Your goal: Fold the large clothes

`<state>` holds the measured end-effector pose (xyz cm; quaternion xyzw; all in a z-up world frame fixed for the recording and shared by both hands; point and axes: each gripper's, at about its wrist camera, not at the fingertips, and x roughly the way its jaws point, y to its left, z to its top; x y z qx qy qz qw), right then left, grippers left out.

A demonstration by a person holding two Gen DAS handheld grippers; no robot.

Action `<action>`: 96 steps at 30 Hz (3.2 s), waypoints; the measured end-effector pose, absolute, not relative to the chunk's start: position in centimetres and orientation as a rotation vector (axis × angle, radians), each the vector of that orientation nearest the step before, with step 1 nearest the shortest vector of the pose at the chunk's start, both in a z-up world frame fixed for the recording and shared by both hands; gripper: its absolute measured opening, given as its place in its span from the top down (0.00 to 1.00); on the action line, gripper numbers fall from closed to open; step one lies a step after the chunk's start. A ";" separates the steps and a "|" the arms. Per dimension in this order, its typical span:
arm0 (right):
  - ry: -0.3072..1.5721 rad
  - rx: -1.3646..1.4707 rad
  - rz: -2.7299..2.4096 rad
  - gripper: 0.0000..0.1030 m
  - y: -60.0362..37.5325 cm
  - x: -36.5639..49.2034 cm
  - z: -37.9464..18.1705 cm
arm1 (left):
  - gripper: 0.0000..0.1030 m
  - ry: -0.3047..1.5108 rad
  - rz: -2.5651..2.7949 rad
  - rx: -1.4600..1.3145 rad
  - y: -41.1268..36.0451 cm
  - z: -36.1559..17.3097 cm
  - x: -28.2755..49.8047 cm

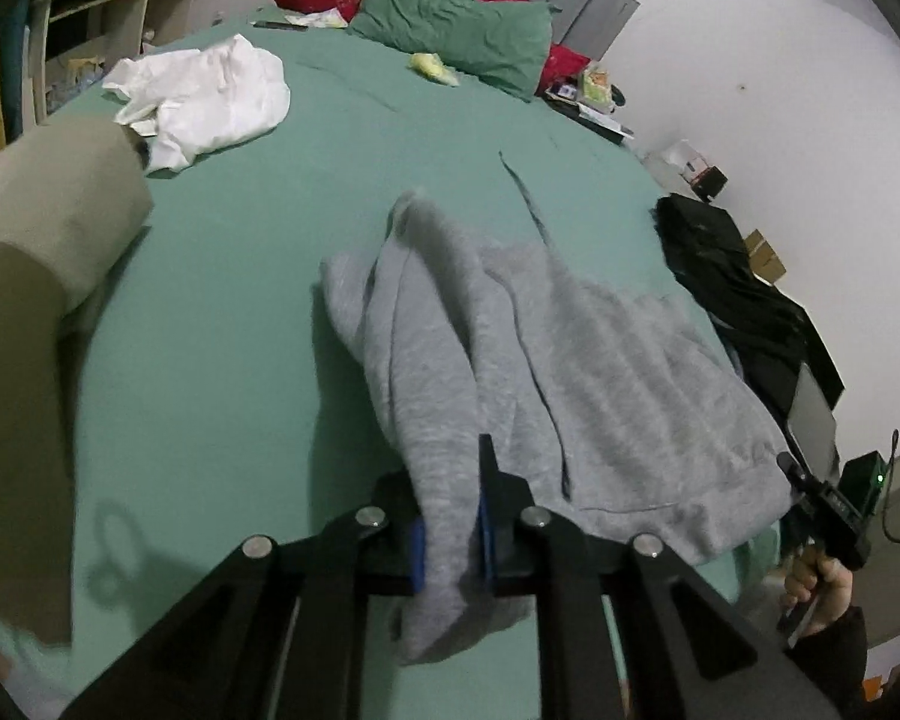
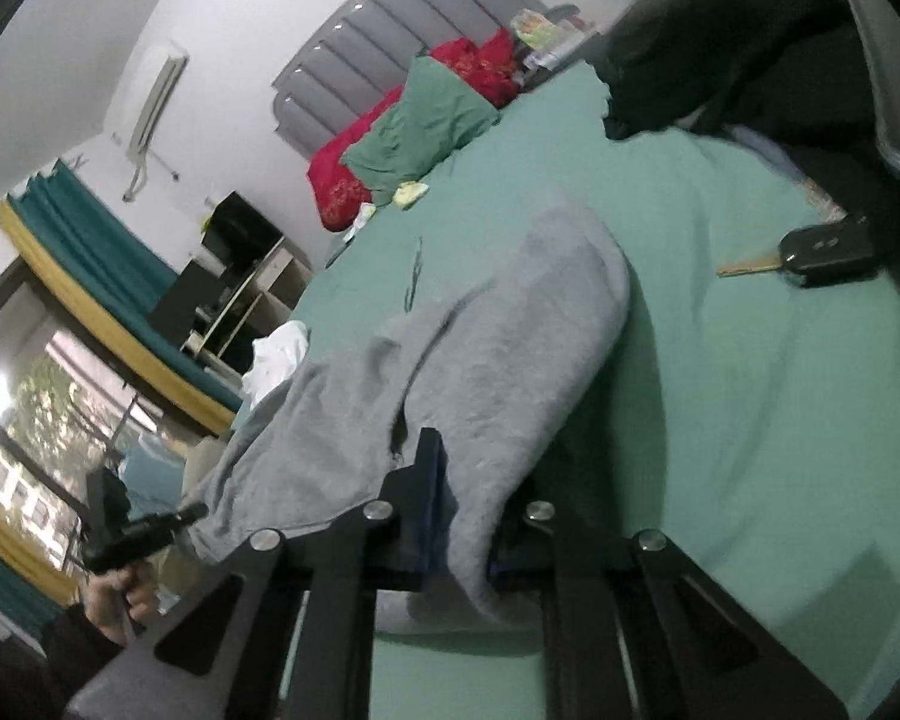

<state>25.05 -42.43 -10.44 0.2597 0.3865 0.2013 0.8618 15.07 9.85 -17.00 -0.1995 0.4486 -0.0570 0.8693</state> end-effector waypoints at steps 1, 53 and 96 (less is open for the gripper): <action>0.813 0.542 0.420 0.90 -42.7 24.3 -10.1 | 0.88 0.951 -0.123 -0.428 9.8 -16.8 14.0; 0.816 0.523 0.636 0.76 -33.6 27.5 -6.9 | 0.24 1.024 -0.228 -0.120 -9.9 -22.0 24.2; 0.841 0.310 0.473 0.13 -21.6 24.5 -1.0 | 0.15 0.721 -0.360 -0.392 6.0 -13.6 13.2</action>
